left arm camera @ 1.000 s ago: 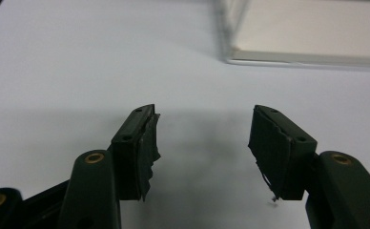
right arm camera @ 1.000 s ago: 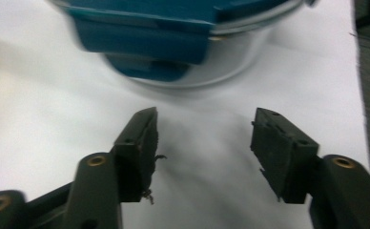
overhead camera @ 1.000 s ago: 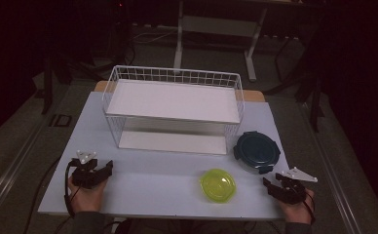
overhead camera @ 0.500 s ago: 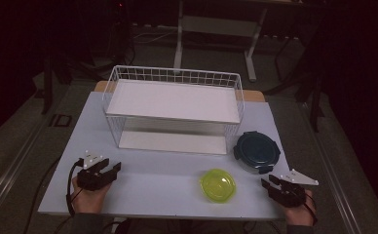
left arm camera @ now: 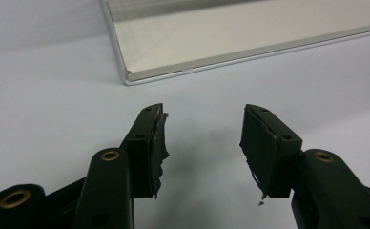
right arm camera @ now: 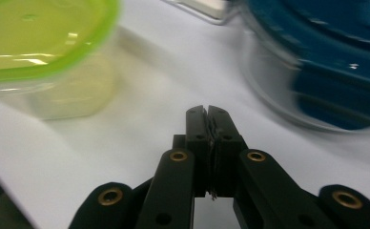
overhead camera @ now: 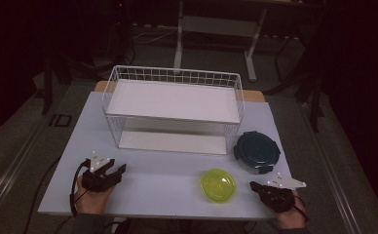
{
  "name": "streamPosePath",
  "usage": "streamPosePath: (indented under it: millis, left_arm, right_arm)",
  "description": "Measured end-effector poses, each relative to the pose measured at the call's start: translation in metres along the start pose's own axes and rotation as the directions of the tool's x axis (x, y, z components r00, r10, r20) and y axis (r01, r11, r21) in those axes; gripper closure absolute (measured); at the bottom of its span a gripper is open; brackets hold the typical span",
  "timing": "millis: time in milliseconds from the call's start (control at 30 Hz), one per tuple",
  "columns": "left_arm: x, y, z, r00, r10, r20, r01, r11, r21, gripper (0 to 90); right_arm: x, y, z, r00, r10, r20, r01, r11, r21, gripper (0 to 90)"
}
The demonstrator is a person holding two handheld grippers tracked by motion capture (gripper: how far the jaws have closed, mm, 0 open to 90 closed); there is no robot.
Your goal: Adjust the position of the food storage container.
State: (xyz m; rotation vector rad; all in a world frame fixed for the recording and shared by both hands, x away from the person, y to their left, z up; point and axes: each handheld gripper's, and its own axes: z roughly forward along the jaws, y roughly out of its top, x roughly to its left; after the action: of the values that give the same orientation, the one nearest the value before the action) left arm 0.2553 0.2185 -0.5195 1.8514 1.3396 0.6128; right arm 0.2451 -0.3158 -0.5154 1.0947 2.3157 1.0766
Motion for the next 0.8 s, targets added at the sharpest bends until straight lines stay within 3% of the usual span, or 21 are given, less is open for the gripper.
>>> streamPosePath:
  millis: [200,267,333,800]
  left_arm:
    - [0.000,-0.001,-0.003,1.0000,-0.002,0.001,0.002,1.0000,-0.008,51.1]
    - [-0.001,-0.002,-0.005,1.0000,0.003,0.004,-0.003,0.9999,-0.011,50.7]
    - [-0.001,-0.003,-0.007,1.0000,0.004,0.006,-0.004,0.9999,-0.014,50.2]
    - [-0.002,-0.006,-0.014,1.0000,0.005,0.007,-0.005,0.9998,-0.018,50.2]
  right_arm:
    - [0.021,0.001,0.010,0.9944,-0.040,-0.097,0.041,0.999,0.007,89.5]
    - [0.024,0.001,0.012,0.9932,-0.044,-0.108,0.045,0.999,0.010,89.5]
    - [0.032,0.002,0.019,0.9878,-0.067,-0.141,0.070,0.997,0.022,89.5]
    - [0.061,0.019,0.048,0.9725,-0.127,-0.195,0.137,0.990,0.039,89.6]
